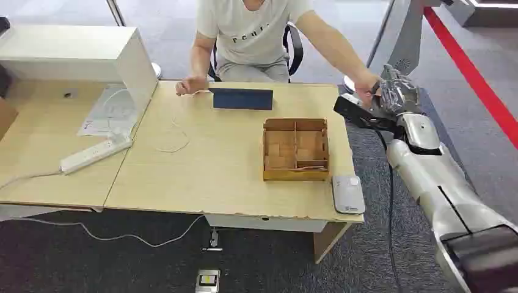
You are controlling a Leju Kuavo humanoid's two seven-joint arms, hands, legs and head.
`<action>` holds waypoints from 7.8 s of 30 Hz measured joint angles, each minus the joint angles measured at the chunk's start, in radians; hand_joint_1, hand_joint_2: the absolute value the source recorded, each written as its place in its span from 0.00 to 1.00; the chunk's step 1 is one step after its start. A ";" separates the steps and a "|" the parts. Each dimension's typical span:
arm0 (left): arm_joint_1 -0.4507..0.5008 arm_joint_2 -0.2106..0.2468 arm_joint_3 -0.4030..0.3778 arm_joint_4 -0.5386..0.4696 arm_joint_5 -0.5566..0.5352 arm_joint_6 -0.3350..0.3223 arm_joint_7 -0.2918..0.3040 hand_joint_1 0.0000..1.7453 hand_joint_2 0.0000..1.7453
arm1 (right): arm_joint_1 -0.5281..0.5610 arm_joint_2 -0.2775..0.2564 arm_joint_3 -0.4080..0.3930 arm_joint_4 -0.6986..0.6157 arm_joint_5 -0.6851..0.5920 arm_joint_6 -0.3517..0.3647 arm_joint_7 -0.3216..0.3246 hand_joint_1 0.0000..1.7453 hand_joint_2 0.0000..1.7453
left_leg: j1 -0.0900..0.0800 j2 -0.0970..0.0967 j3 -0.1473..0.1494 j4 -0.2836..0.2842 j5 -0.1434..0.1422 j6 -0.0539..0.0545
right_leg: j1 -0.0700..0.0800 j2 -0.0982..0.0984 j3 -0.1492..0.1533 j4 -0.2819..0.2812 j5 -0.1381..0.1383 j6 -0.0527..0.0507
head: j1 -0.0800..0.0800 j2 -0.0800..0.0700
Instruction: Pass the card to the sensor for recognition and then transmit it.
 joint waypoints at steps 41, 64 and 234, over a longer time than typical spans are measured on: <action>0.000 0.000 0.010 0.000 0.018 0.021 -0.021 0.00 0.00 | 0.272 -0.095 -0.039 -0.005 -0.055 -0.142 -0.199 1.00 1.00 | 0.000 0.000 0.000 0.000 0.000 0.000 | 0.000 0.000 0.000 -0.001 0.000 0.000 | 0.000 0.000; -0.002 0.001 0.017 0.000 0.027 0.050 -0.028 0.00 0.00 | 0.336 -0.055 -0.036 -0.045 -0.098 -0.146 -0.251 1.00 1.00 | 0.000 0.000 0.000 0.000 0.000 0.000 | 0.000 0.000 0.000 -0.001 0.000 0.000 | 0.000 0.000; 0.001 -0.003 0.059 0.000 0.005 0.091 -0.030 0.00 0.00 | 0.615 -0.403 -0.206 -1.060 -0.572 0.288 0.106 0.00 1.00 | 0.002 0.001 -0.003 0.000 0.001 0.000 | 0.002 0.000 -0.001 -0.002 0.003 0.000 | 0.000 0.000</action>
